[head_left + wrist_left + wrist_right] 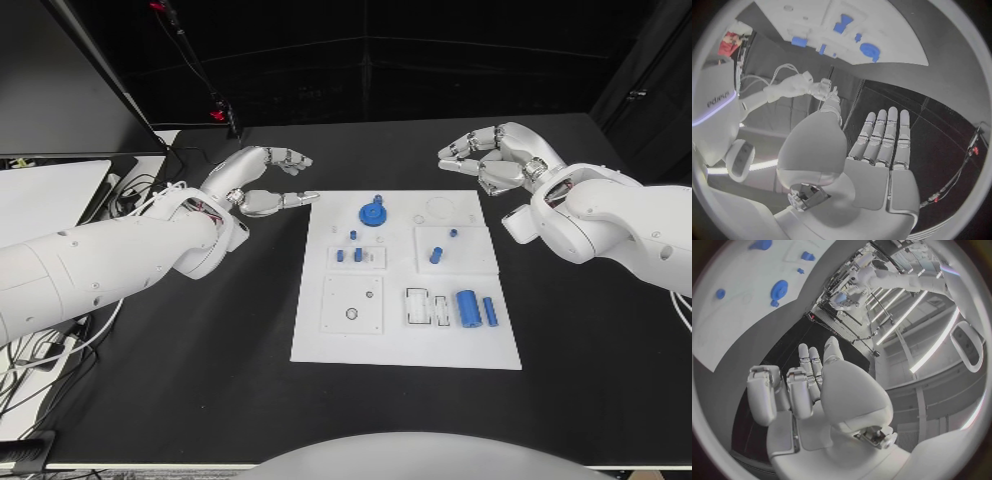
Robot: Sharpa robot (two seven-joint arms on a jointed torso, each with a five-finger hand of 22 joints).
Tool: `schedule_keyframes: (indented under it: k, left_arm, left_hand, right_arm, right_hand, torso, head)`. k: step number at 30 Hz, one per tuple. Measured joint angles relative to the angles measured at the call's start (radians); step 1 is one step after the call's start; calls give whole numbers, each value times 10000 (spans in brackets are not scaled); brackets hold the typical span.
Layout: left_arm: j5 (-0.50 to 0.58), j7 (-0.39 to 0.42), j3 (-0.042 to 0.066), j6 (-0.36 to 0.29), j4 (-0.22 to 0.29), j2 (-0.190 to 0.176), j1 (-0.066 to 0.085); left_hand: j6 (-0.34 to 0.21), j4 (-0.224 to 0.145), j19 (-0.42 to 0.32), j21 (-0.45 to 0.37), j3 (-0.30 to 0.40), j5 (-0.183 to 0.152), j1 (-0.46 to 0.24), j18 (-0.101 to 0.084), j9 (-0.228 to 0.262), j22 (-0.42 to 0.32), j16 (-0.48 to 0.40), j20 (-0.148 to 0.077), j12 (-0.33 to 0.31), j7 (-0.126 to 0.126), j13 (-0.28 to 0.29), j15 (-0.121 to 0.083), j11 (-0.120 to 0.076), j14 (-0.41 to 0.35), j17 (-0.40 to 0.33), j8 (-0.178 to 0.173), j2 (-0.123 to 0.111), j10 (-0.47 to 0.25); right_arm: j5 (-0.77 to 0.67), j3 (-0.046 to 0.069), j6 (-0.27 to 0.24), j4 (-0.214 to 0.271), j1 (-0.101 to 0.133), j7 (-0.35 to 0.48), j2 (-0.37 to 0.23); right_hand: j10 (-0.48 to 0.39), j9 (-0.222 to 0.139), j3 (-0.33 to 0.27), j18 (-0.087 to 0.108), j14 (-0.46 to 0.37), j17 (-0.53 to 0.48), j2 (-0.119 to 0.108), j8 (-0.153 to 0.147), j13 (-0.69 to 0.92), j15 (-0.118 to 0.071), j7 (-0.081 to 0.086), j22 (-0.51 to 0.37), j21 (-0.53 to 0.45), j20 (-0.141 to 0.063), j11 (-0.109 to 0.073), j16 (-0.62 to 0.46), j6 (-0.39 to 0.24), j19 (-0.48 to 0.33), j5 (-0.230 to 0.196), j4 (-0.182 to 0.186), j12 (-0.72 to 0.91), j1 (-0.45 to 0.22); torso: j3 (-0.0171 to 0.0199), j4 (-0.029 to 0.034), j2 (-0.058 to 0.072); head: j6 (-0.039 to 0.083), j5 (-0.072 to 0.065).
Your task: Assemble the parts on the task board
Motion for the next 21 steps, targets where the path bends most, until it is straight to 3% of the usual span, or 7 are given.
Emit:
schedule_keyframes:
  k: [3, 4, 7, 13, 16, 21]
  left_arm:
    - [1847, 511, 0, 144, 318, -53, -34]
    - [2404, 680, -1, 211, 427, -76, -48]
    - [4003, 1124, -5, 471, 779, -143, -83]
    - [5948, 1515, -5, 882, 1292, -216, -152]
    - [6410, 1601, -5, 1008, 1467, -227, -175]
    - [6881, 1699, -6, 1173, 1669, -249, -218]
  left_hand:
    - [-699, -33, -585, -646, -50, -39, -387, -237, 26, -440, 0, 146, 190, -96, 65, 251, 198, -1243, -147, 144, 20, -824]
    - [-991, -6, -847, -877, -100, -124, -547, -239, 28, -699, -41, 163, 218, -145, 65, 354, 274, -1812, -215, 179, -66, -1179]
    - [-1542, 34, -1284, -1258, -153, -359, -945, -546, 106, -1582, 99, 193, 566, -225, 152, 381, 335, -2814, -293, 510, -268, -1766]
    - [-1954, 20, -1428, -1424, -346, -627, -1358, -547, 184, -2122, 436, 184, 927, -284, 233, 357, 361, -3227, -325, 877, -667, -2162]
    - [-2114, 20, -1428, -1444, -346, -667, -1397, -547, 240, -2220, 622, 184, 1143, -297, 276, 377, 370, -3317, -363, 1121, -705, -2292]
    - [-2347, 20, -1428, -1477, -346, -769, -1468, -547, 316, -2328, 880, 184, 1443, -320, 332, 433, 394, -3441, -429, 1469, -635, -2479]
  right_arm:
    - [-1176, -8, -22, -158, 10, -381, 6]
    - [-1503, -12, -30, -198, 13, -511, 9]
    - [-2589, -16, -60, -305, 19, -962, 9]
    - [-4762, -21, -54, -307, 10, -1803, 28]
    - [-5713, -21, 20, -242, -37, -2153, 45]
    - [-7316, -26, 277, -164, -163, -2746, 153]
  right_hand:
    - [220, 0, 98, 0, 0, 0, -79, -290, -468, 0, -154, 0, -62, -22, -3, 0, 168, 23, -28, -61, -341, 322]
    - [323, 0, 151, 0, 0, 0, -106, -434, -693, 0, -149, 0, -62, -36, -8, 0, 302, 36, -28, -95, -523, 509]
    - [602, 0, 159, -1, -33, -1, -241, -627, -1025, -38, -218, 0, -62, -70, -27, 0, 503, 2, -65, -103, -766, 683]
    - [1242, 1, 85, 2, -10, -2, -452, -928, -1669, -315, -426, 0, -62, -312, -259, 0, 1112, 18, -65, 85, -1346, 1052]
    - [1390, 1, -10, 1, 0, -2, -526, -1076, -1912, -502, -473, 0, -62, -462, -394, 0, 1269, 6, -65, 202, -1600, 1125]
    - [1563, 2, -56, 1, -1, -2, -616, -1270, -2197, -572, -507, 0, -62, -571, -497, -33, 1377, -2, -65, 331, -1887, 1294]
  torso:
    - [0, 16, 1]
    - [0, 16, 0]
    - [-4, 16, 1]
    - [0, -5, 5]
    - [5, -10, 4]
    - [13, -18, 1]
  head:
    - [45, -163]
    - [75, -246]
    - [142, -427]
    - [221, -684]
    - [246, -802]
    - [260, -864]
